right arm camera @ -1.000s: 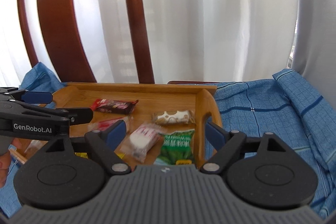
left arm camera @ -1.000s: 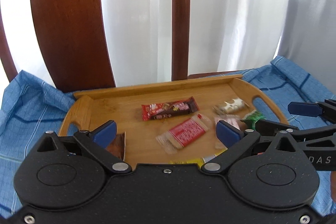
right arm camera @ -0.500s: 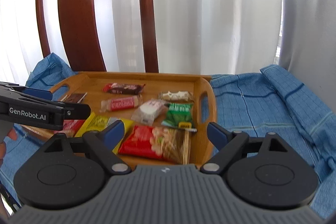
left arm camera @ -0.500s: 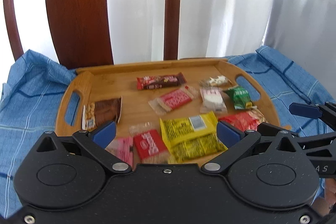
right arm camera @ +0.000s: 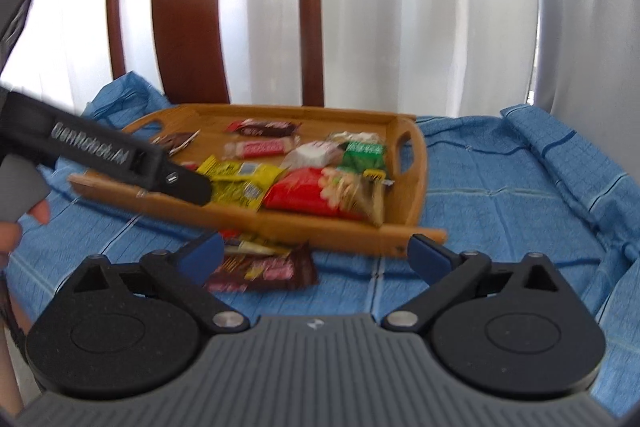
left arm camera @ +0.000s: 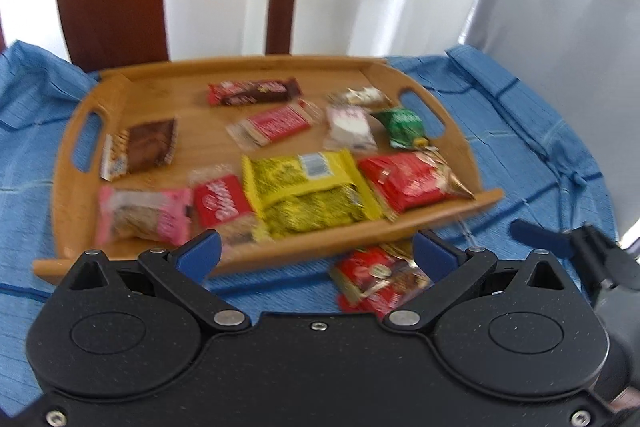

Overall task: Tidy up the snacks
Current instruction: 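Withdraw both tools from the tray toward the packets on the cloth, then grasp the red cherry packet with the left gripper while the right gripper grasps the red chocolate bar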

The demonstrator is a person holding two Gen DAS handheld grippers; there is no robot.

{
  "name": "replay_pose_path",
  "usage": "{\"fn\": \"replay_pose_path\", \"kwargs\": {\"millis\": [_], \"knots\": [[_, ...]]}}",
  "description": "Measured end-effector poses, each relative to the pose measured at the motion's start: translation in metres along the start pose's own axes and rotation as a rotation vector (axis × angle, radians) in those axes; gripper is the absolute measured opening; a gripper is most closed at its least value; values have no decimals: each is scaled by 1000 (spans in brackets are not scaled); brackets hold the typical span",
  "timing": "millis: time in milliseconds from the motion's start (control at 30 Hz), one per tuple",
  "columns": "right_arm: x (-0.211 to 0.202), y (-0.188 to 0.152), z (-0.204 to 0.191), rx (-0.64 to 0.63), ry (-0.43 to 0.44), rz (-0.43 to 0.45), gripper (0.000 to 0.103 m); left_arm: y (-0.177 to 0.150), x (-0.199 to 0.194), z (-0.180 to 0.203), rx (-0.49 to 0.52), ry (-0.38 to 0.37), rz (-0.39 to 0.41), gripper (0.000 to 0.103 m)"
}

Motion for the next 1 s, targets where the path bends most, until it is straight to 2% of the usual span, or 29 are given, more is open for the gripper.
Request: {"fn": "replay_pose_path", "kwargs": {"millis": [100, 333, 567, 700, 800, 900, 933, 1000], "knots": [[1, -7, -8, -23, 7, -6, 103, -1, 7, 7, 9, -24, -31, 102], [5, -16, -21, -54, 39, -17, 103, -2, 15, 28, 88, 2, -55, 101], [5, -23, -25, -31, 51, -7, 103, -3, 22, 35, 23, -6, -99, 97], [8, -28, -26, -8, 54, -2, 103, -2, 37, 33, -55, -41, -155, 85], [11, -29, -27, 2, 52, -2, 103, -3, 41, 35, -68, -14, -157, 82], [15, -29, -27, 7, 41, 1, 103, -3, 38, 36, -72, 32, -148, 66], [15, -29, -27, 8, 39, 0, 103, -3, 36, 34, -80, 21, -141, 57], [16, -29, -28, 12, 43, -1, 103, -2, 32, 30, -99, -19, -145, 53]]}}
Point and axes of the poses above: each gripper's, at about its wrist camera, not at the fingertips, and x roughly the way its jaws point, z to its right, y to its top, the point moved 2 cm from there along x, roughly the way its jaws point, and after that the axes turned 3 degrees about z, right-handed, at the moved point
